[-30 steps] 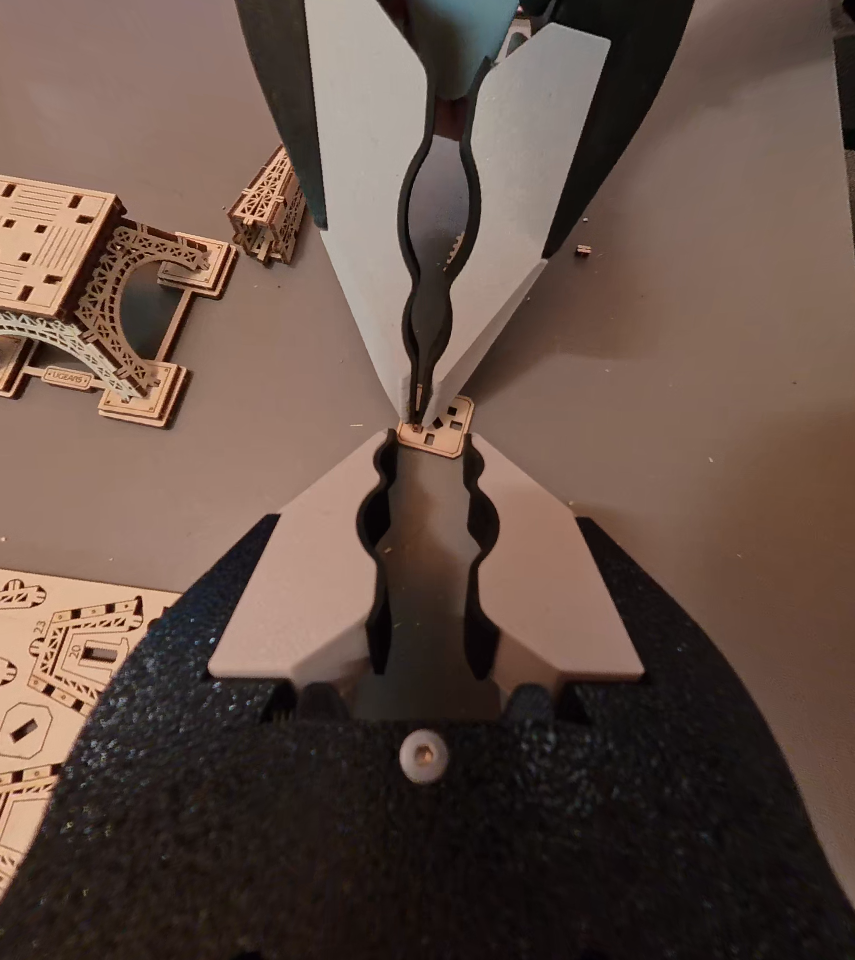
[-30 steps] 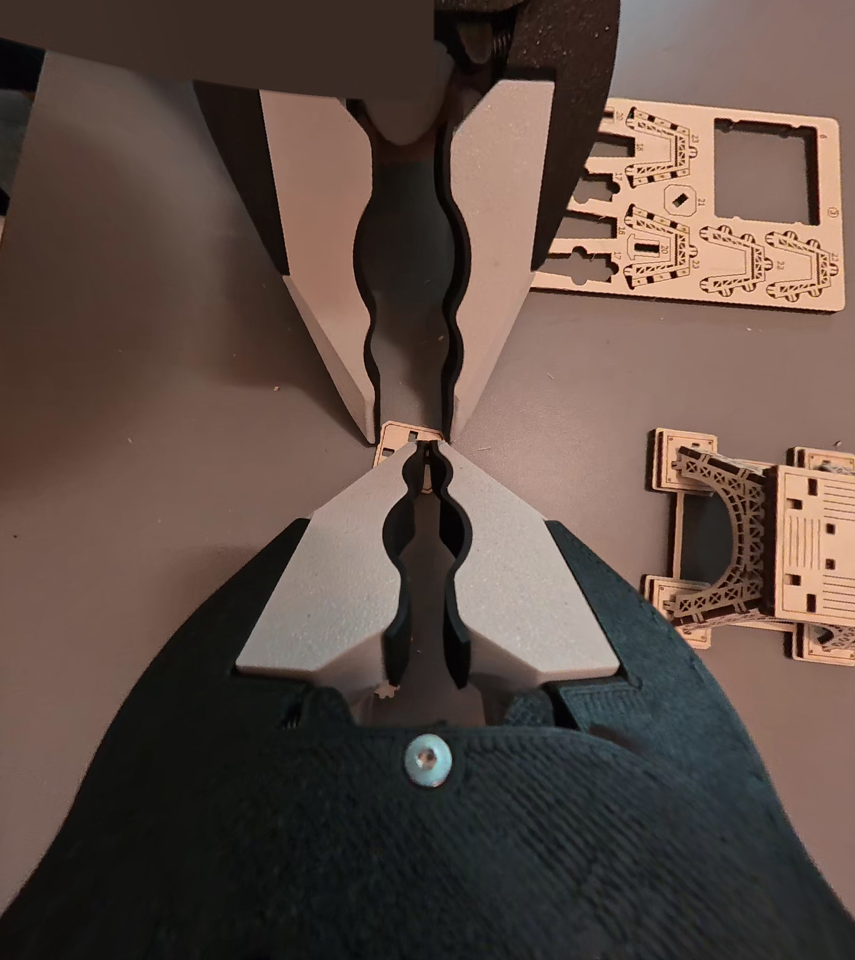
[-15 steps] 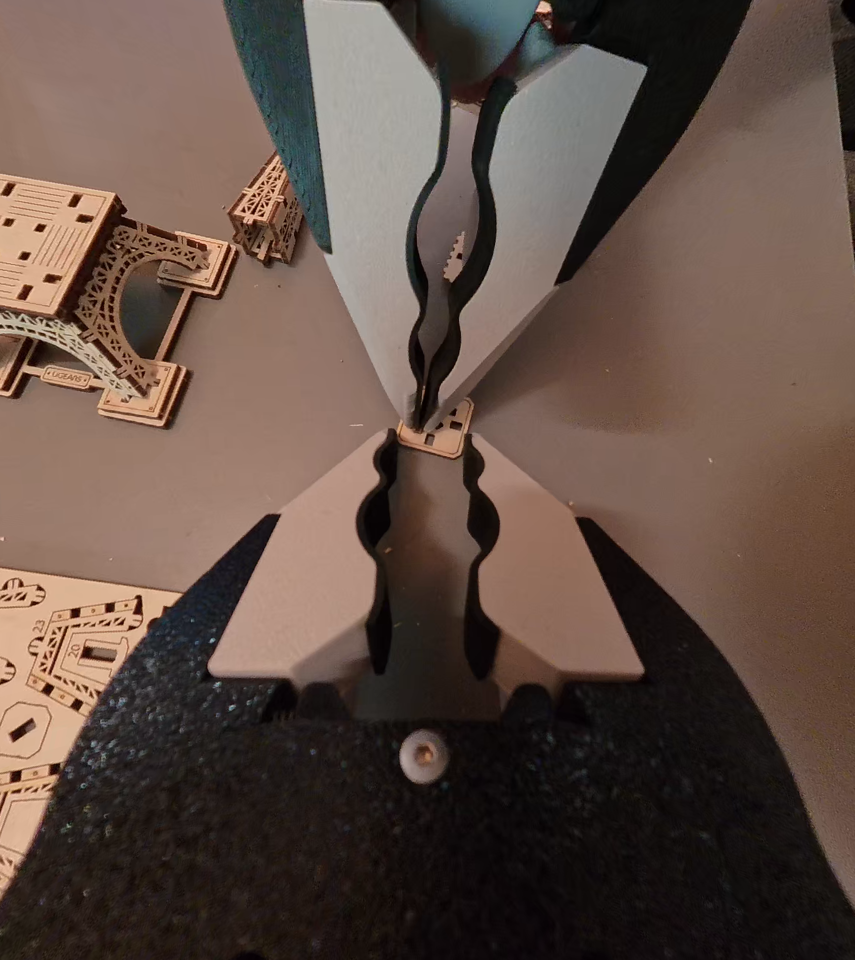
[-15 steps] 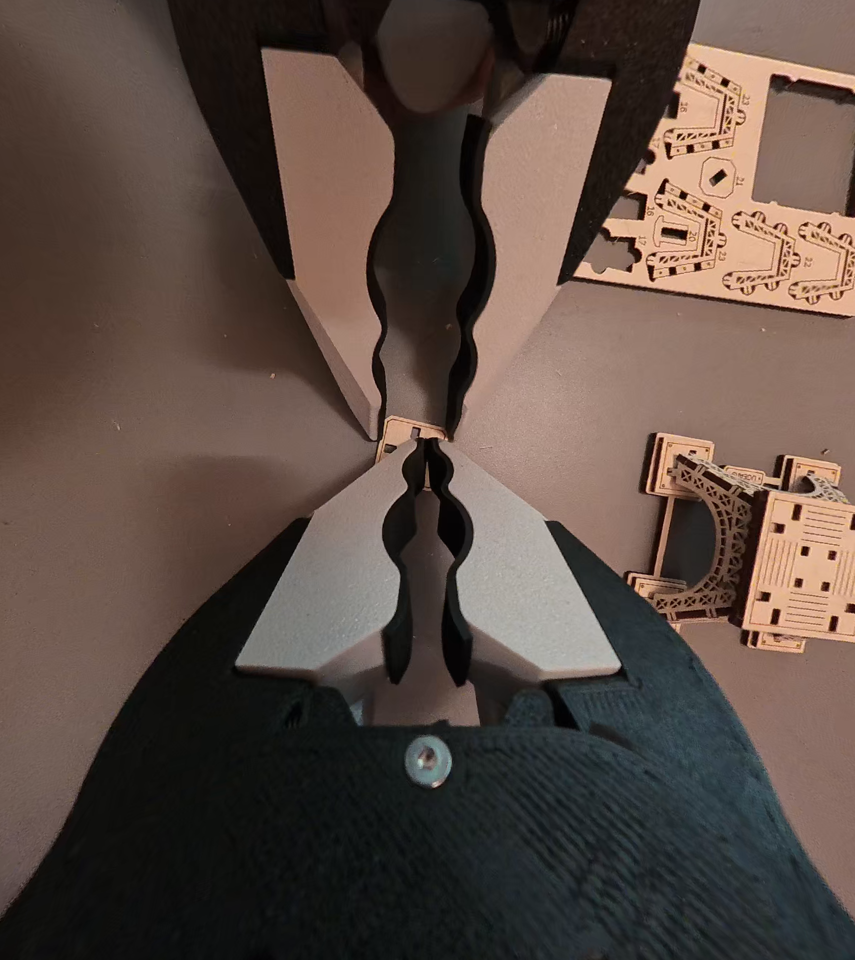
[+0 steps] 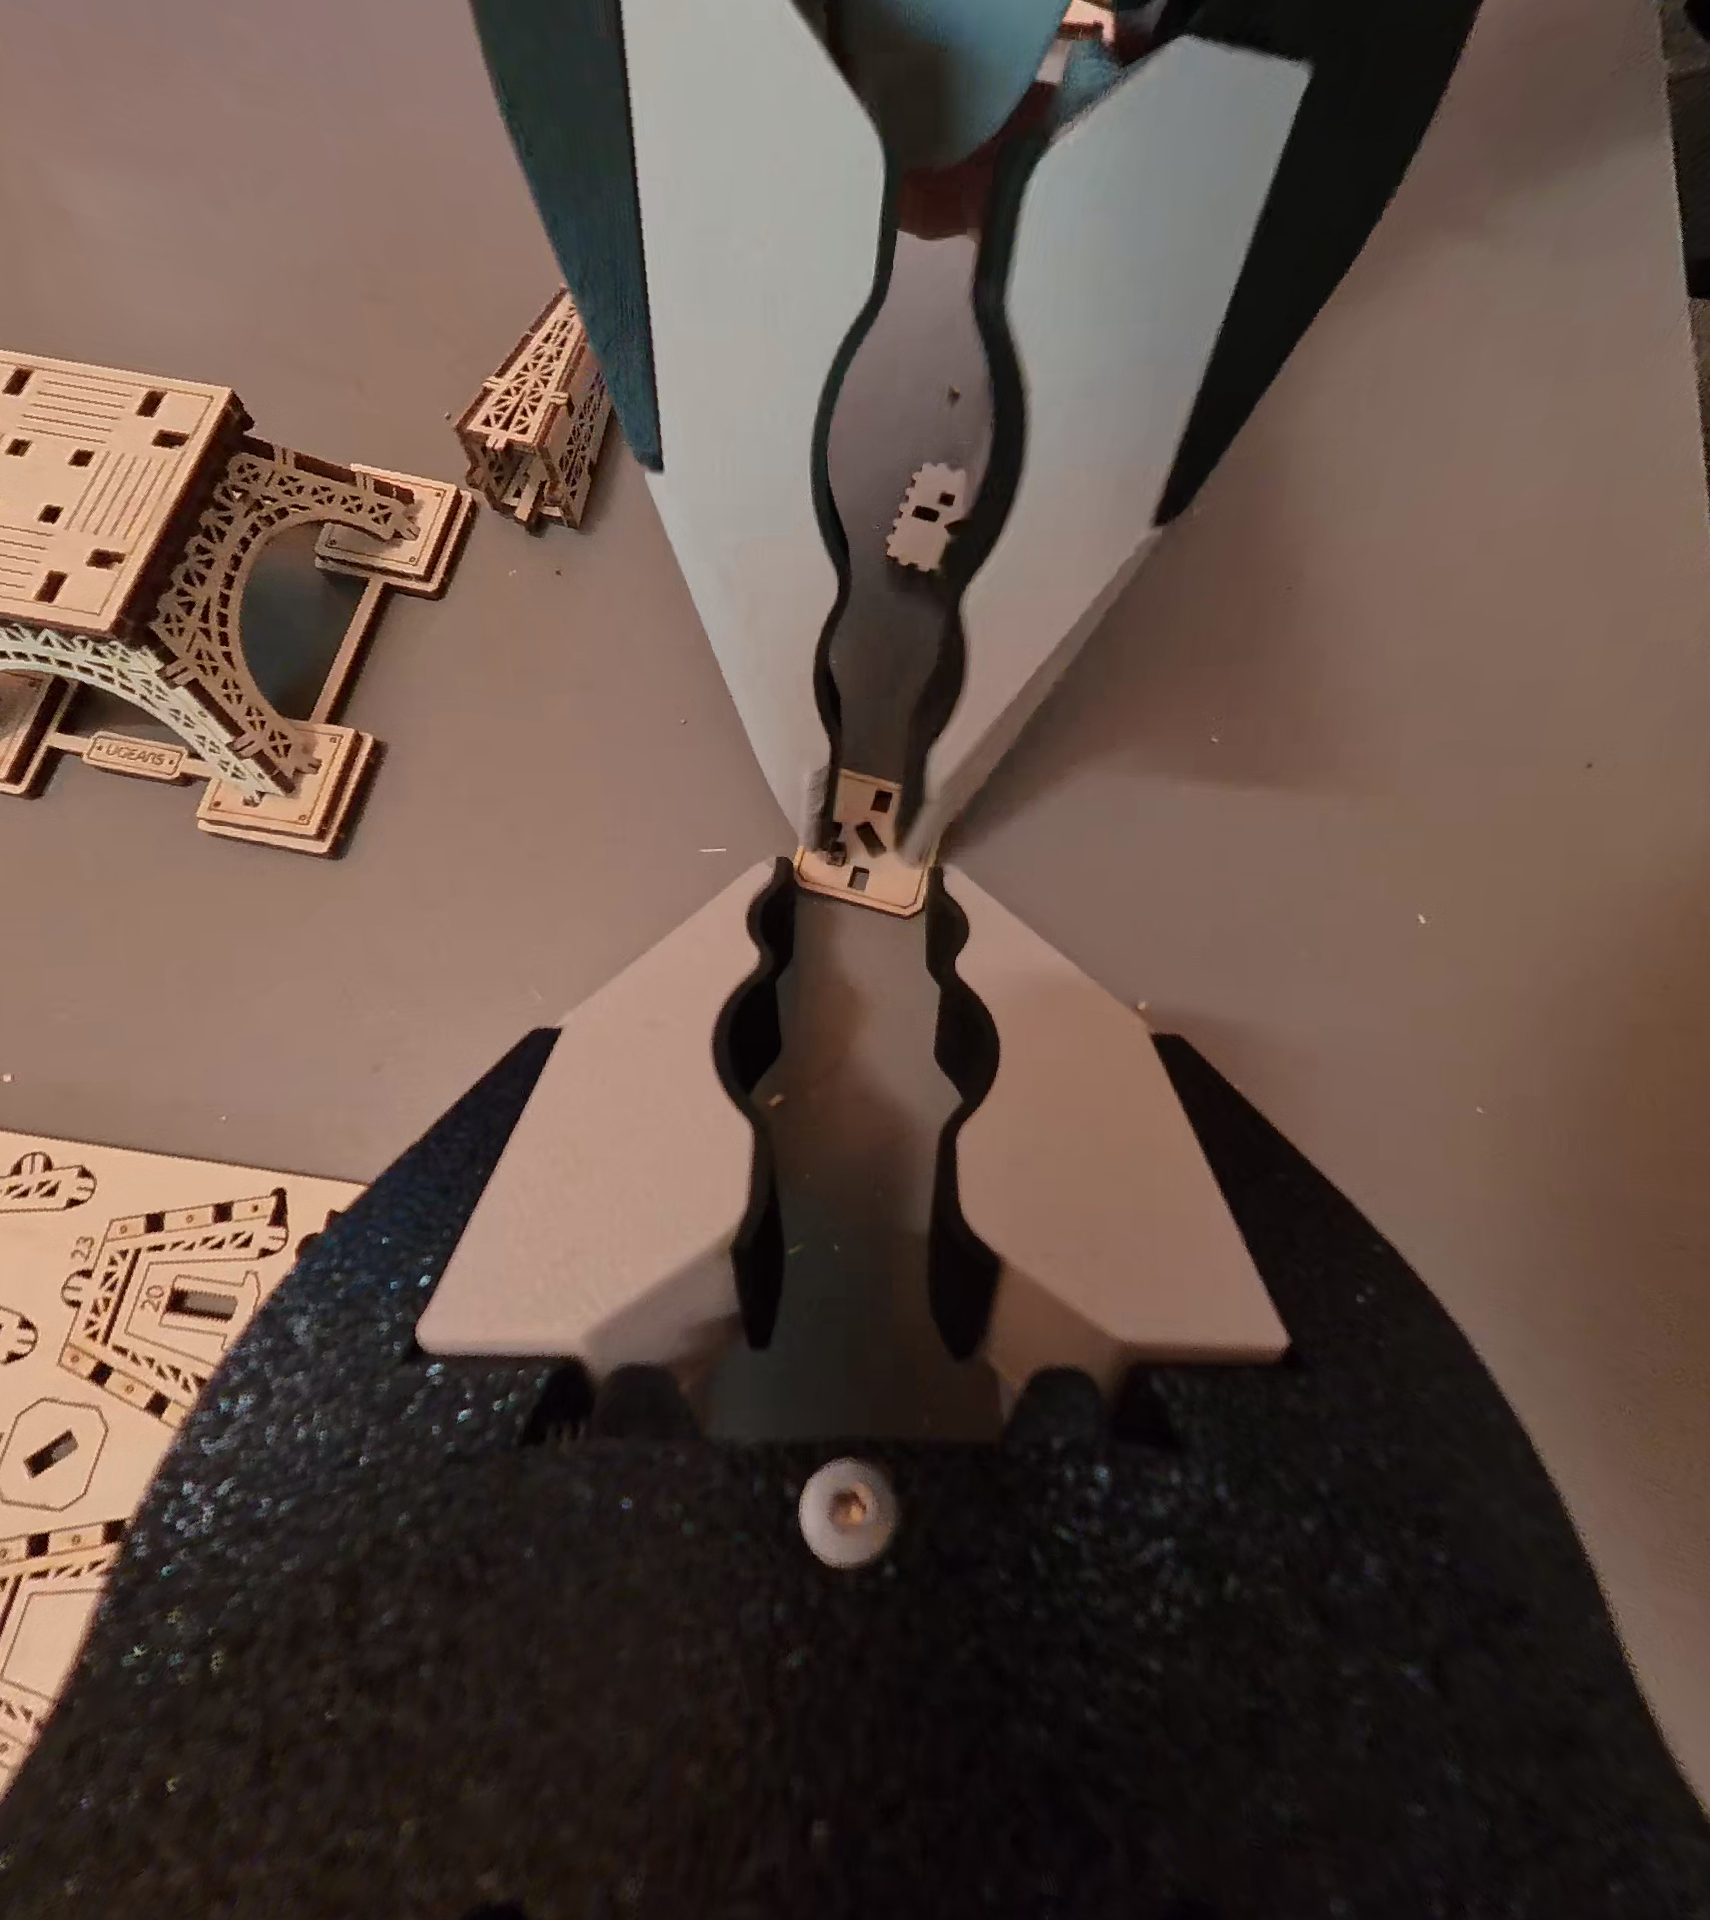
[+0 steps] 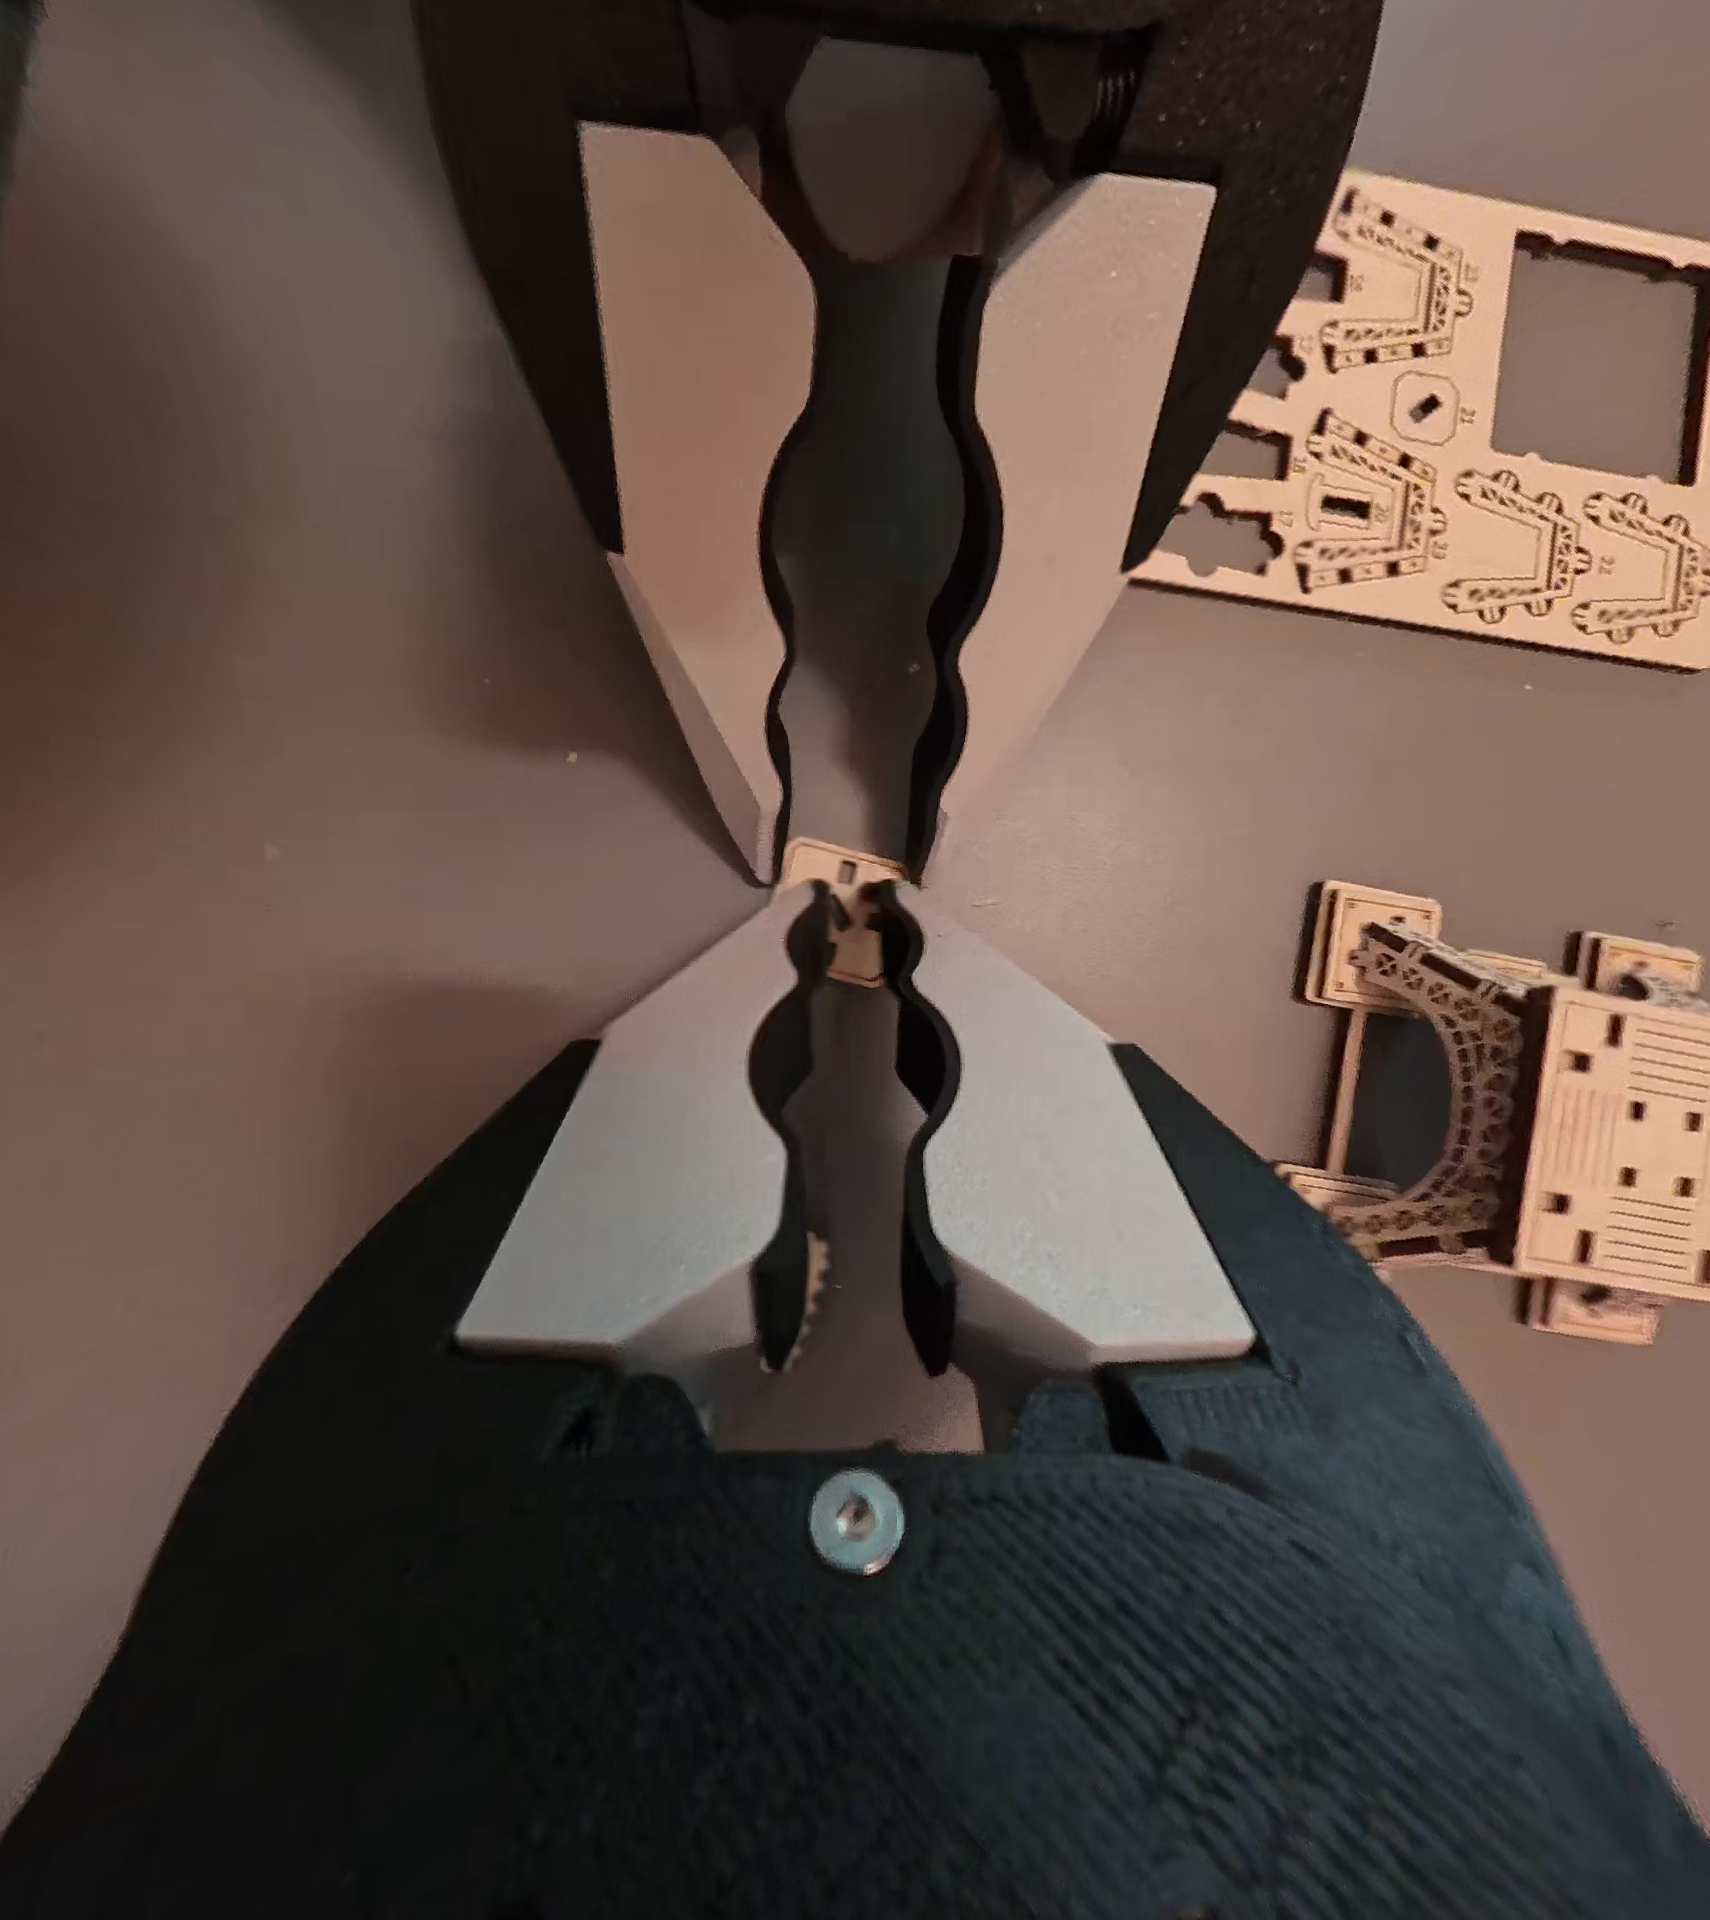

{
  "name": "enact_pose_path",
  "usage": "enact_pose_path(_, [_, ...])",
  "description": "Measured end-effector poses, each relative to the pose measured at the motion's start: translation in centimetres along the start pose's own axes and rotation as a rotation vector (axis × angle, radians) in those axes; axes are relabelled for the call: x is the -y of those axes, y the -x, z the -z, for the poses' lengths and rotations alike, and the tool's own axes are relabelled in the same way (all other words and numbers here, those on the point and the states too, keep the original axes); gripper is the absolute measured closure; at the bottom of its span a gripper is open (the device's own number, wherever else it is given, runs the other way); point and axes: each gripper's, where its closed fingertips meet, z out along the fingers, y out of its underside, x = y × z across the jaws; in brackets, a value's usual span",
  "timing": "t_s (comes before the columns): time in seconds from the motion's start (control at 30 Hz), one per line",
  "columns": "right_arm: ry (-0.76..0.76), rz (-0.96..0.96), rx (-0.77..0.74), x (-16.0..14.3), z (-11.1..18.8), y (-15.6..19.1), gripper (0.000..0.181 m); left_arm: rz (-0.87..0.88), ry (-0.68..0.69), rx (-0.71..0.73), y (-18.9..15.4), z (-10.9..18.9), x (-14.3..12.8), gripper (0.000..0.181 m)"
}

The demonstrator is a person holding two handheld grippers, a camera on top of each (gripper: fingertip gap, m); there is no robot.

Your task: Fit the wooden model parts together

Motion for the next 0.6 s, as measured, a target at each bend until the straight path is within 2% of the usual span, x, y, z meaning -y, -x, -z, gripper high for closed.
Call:
enact_pose_path(0.03, [-0.042, -0.024, 0.002, 0.24, 0.17, 0.21, 0.168, -0.001, 0.000, 0.001, -0.01, 0.00, -0.01, 0.157])
enact_pose_path(0.27, [-0.150, -0.091, -0.102, -0.26, 0.44, -0.35, 0.175, 0.005, 0.000, -0.008, -0.04, 0.02, 0.00, 0.157])
enact_pose_path(0.4, [-0.162, -0.088, -0.066, -0.25, -0.03, -0.12, 0.181, 0.004, 0.000, -0.007, -0.06, 0.02, 0.01, 0.157])
enact_pose_path(0.6, [-0.157, -0.066, -0.077, -0.16, 0.16, -0.39, 0.179, 0.004, 0.000, -0.007, -0.06, 0.02, 0.00, 0.157])
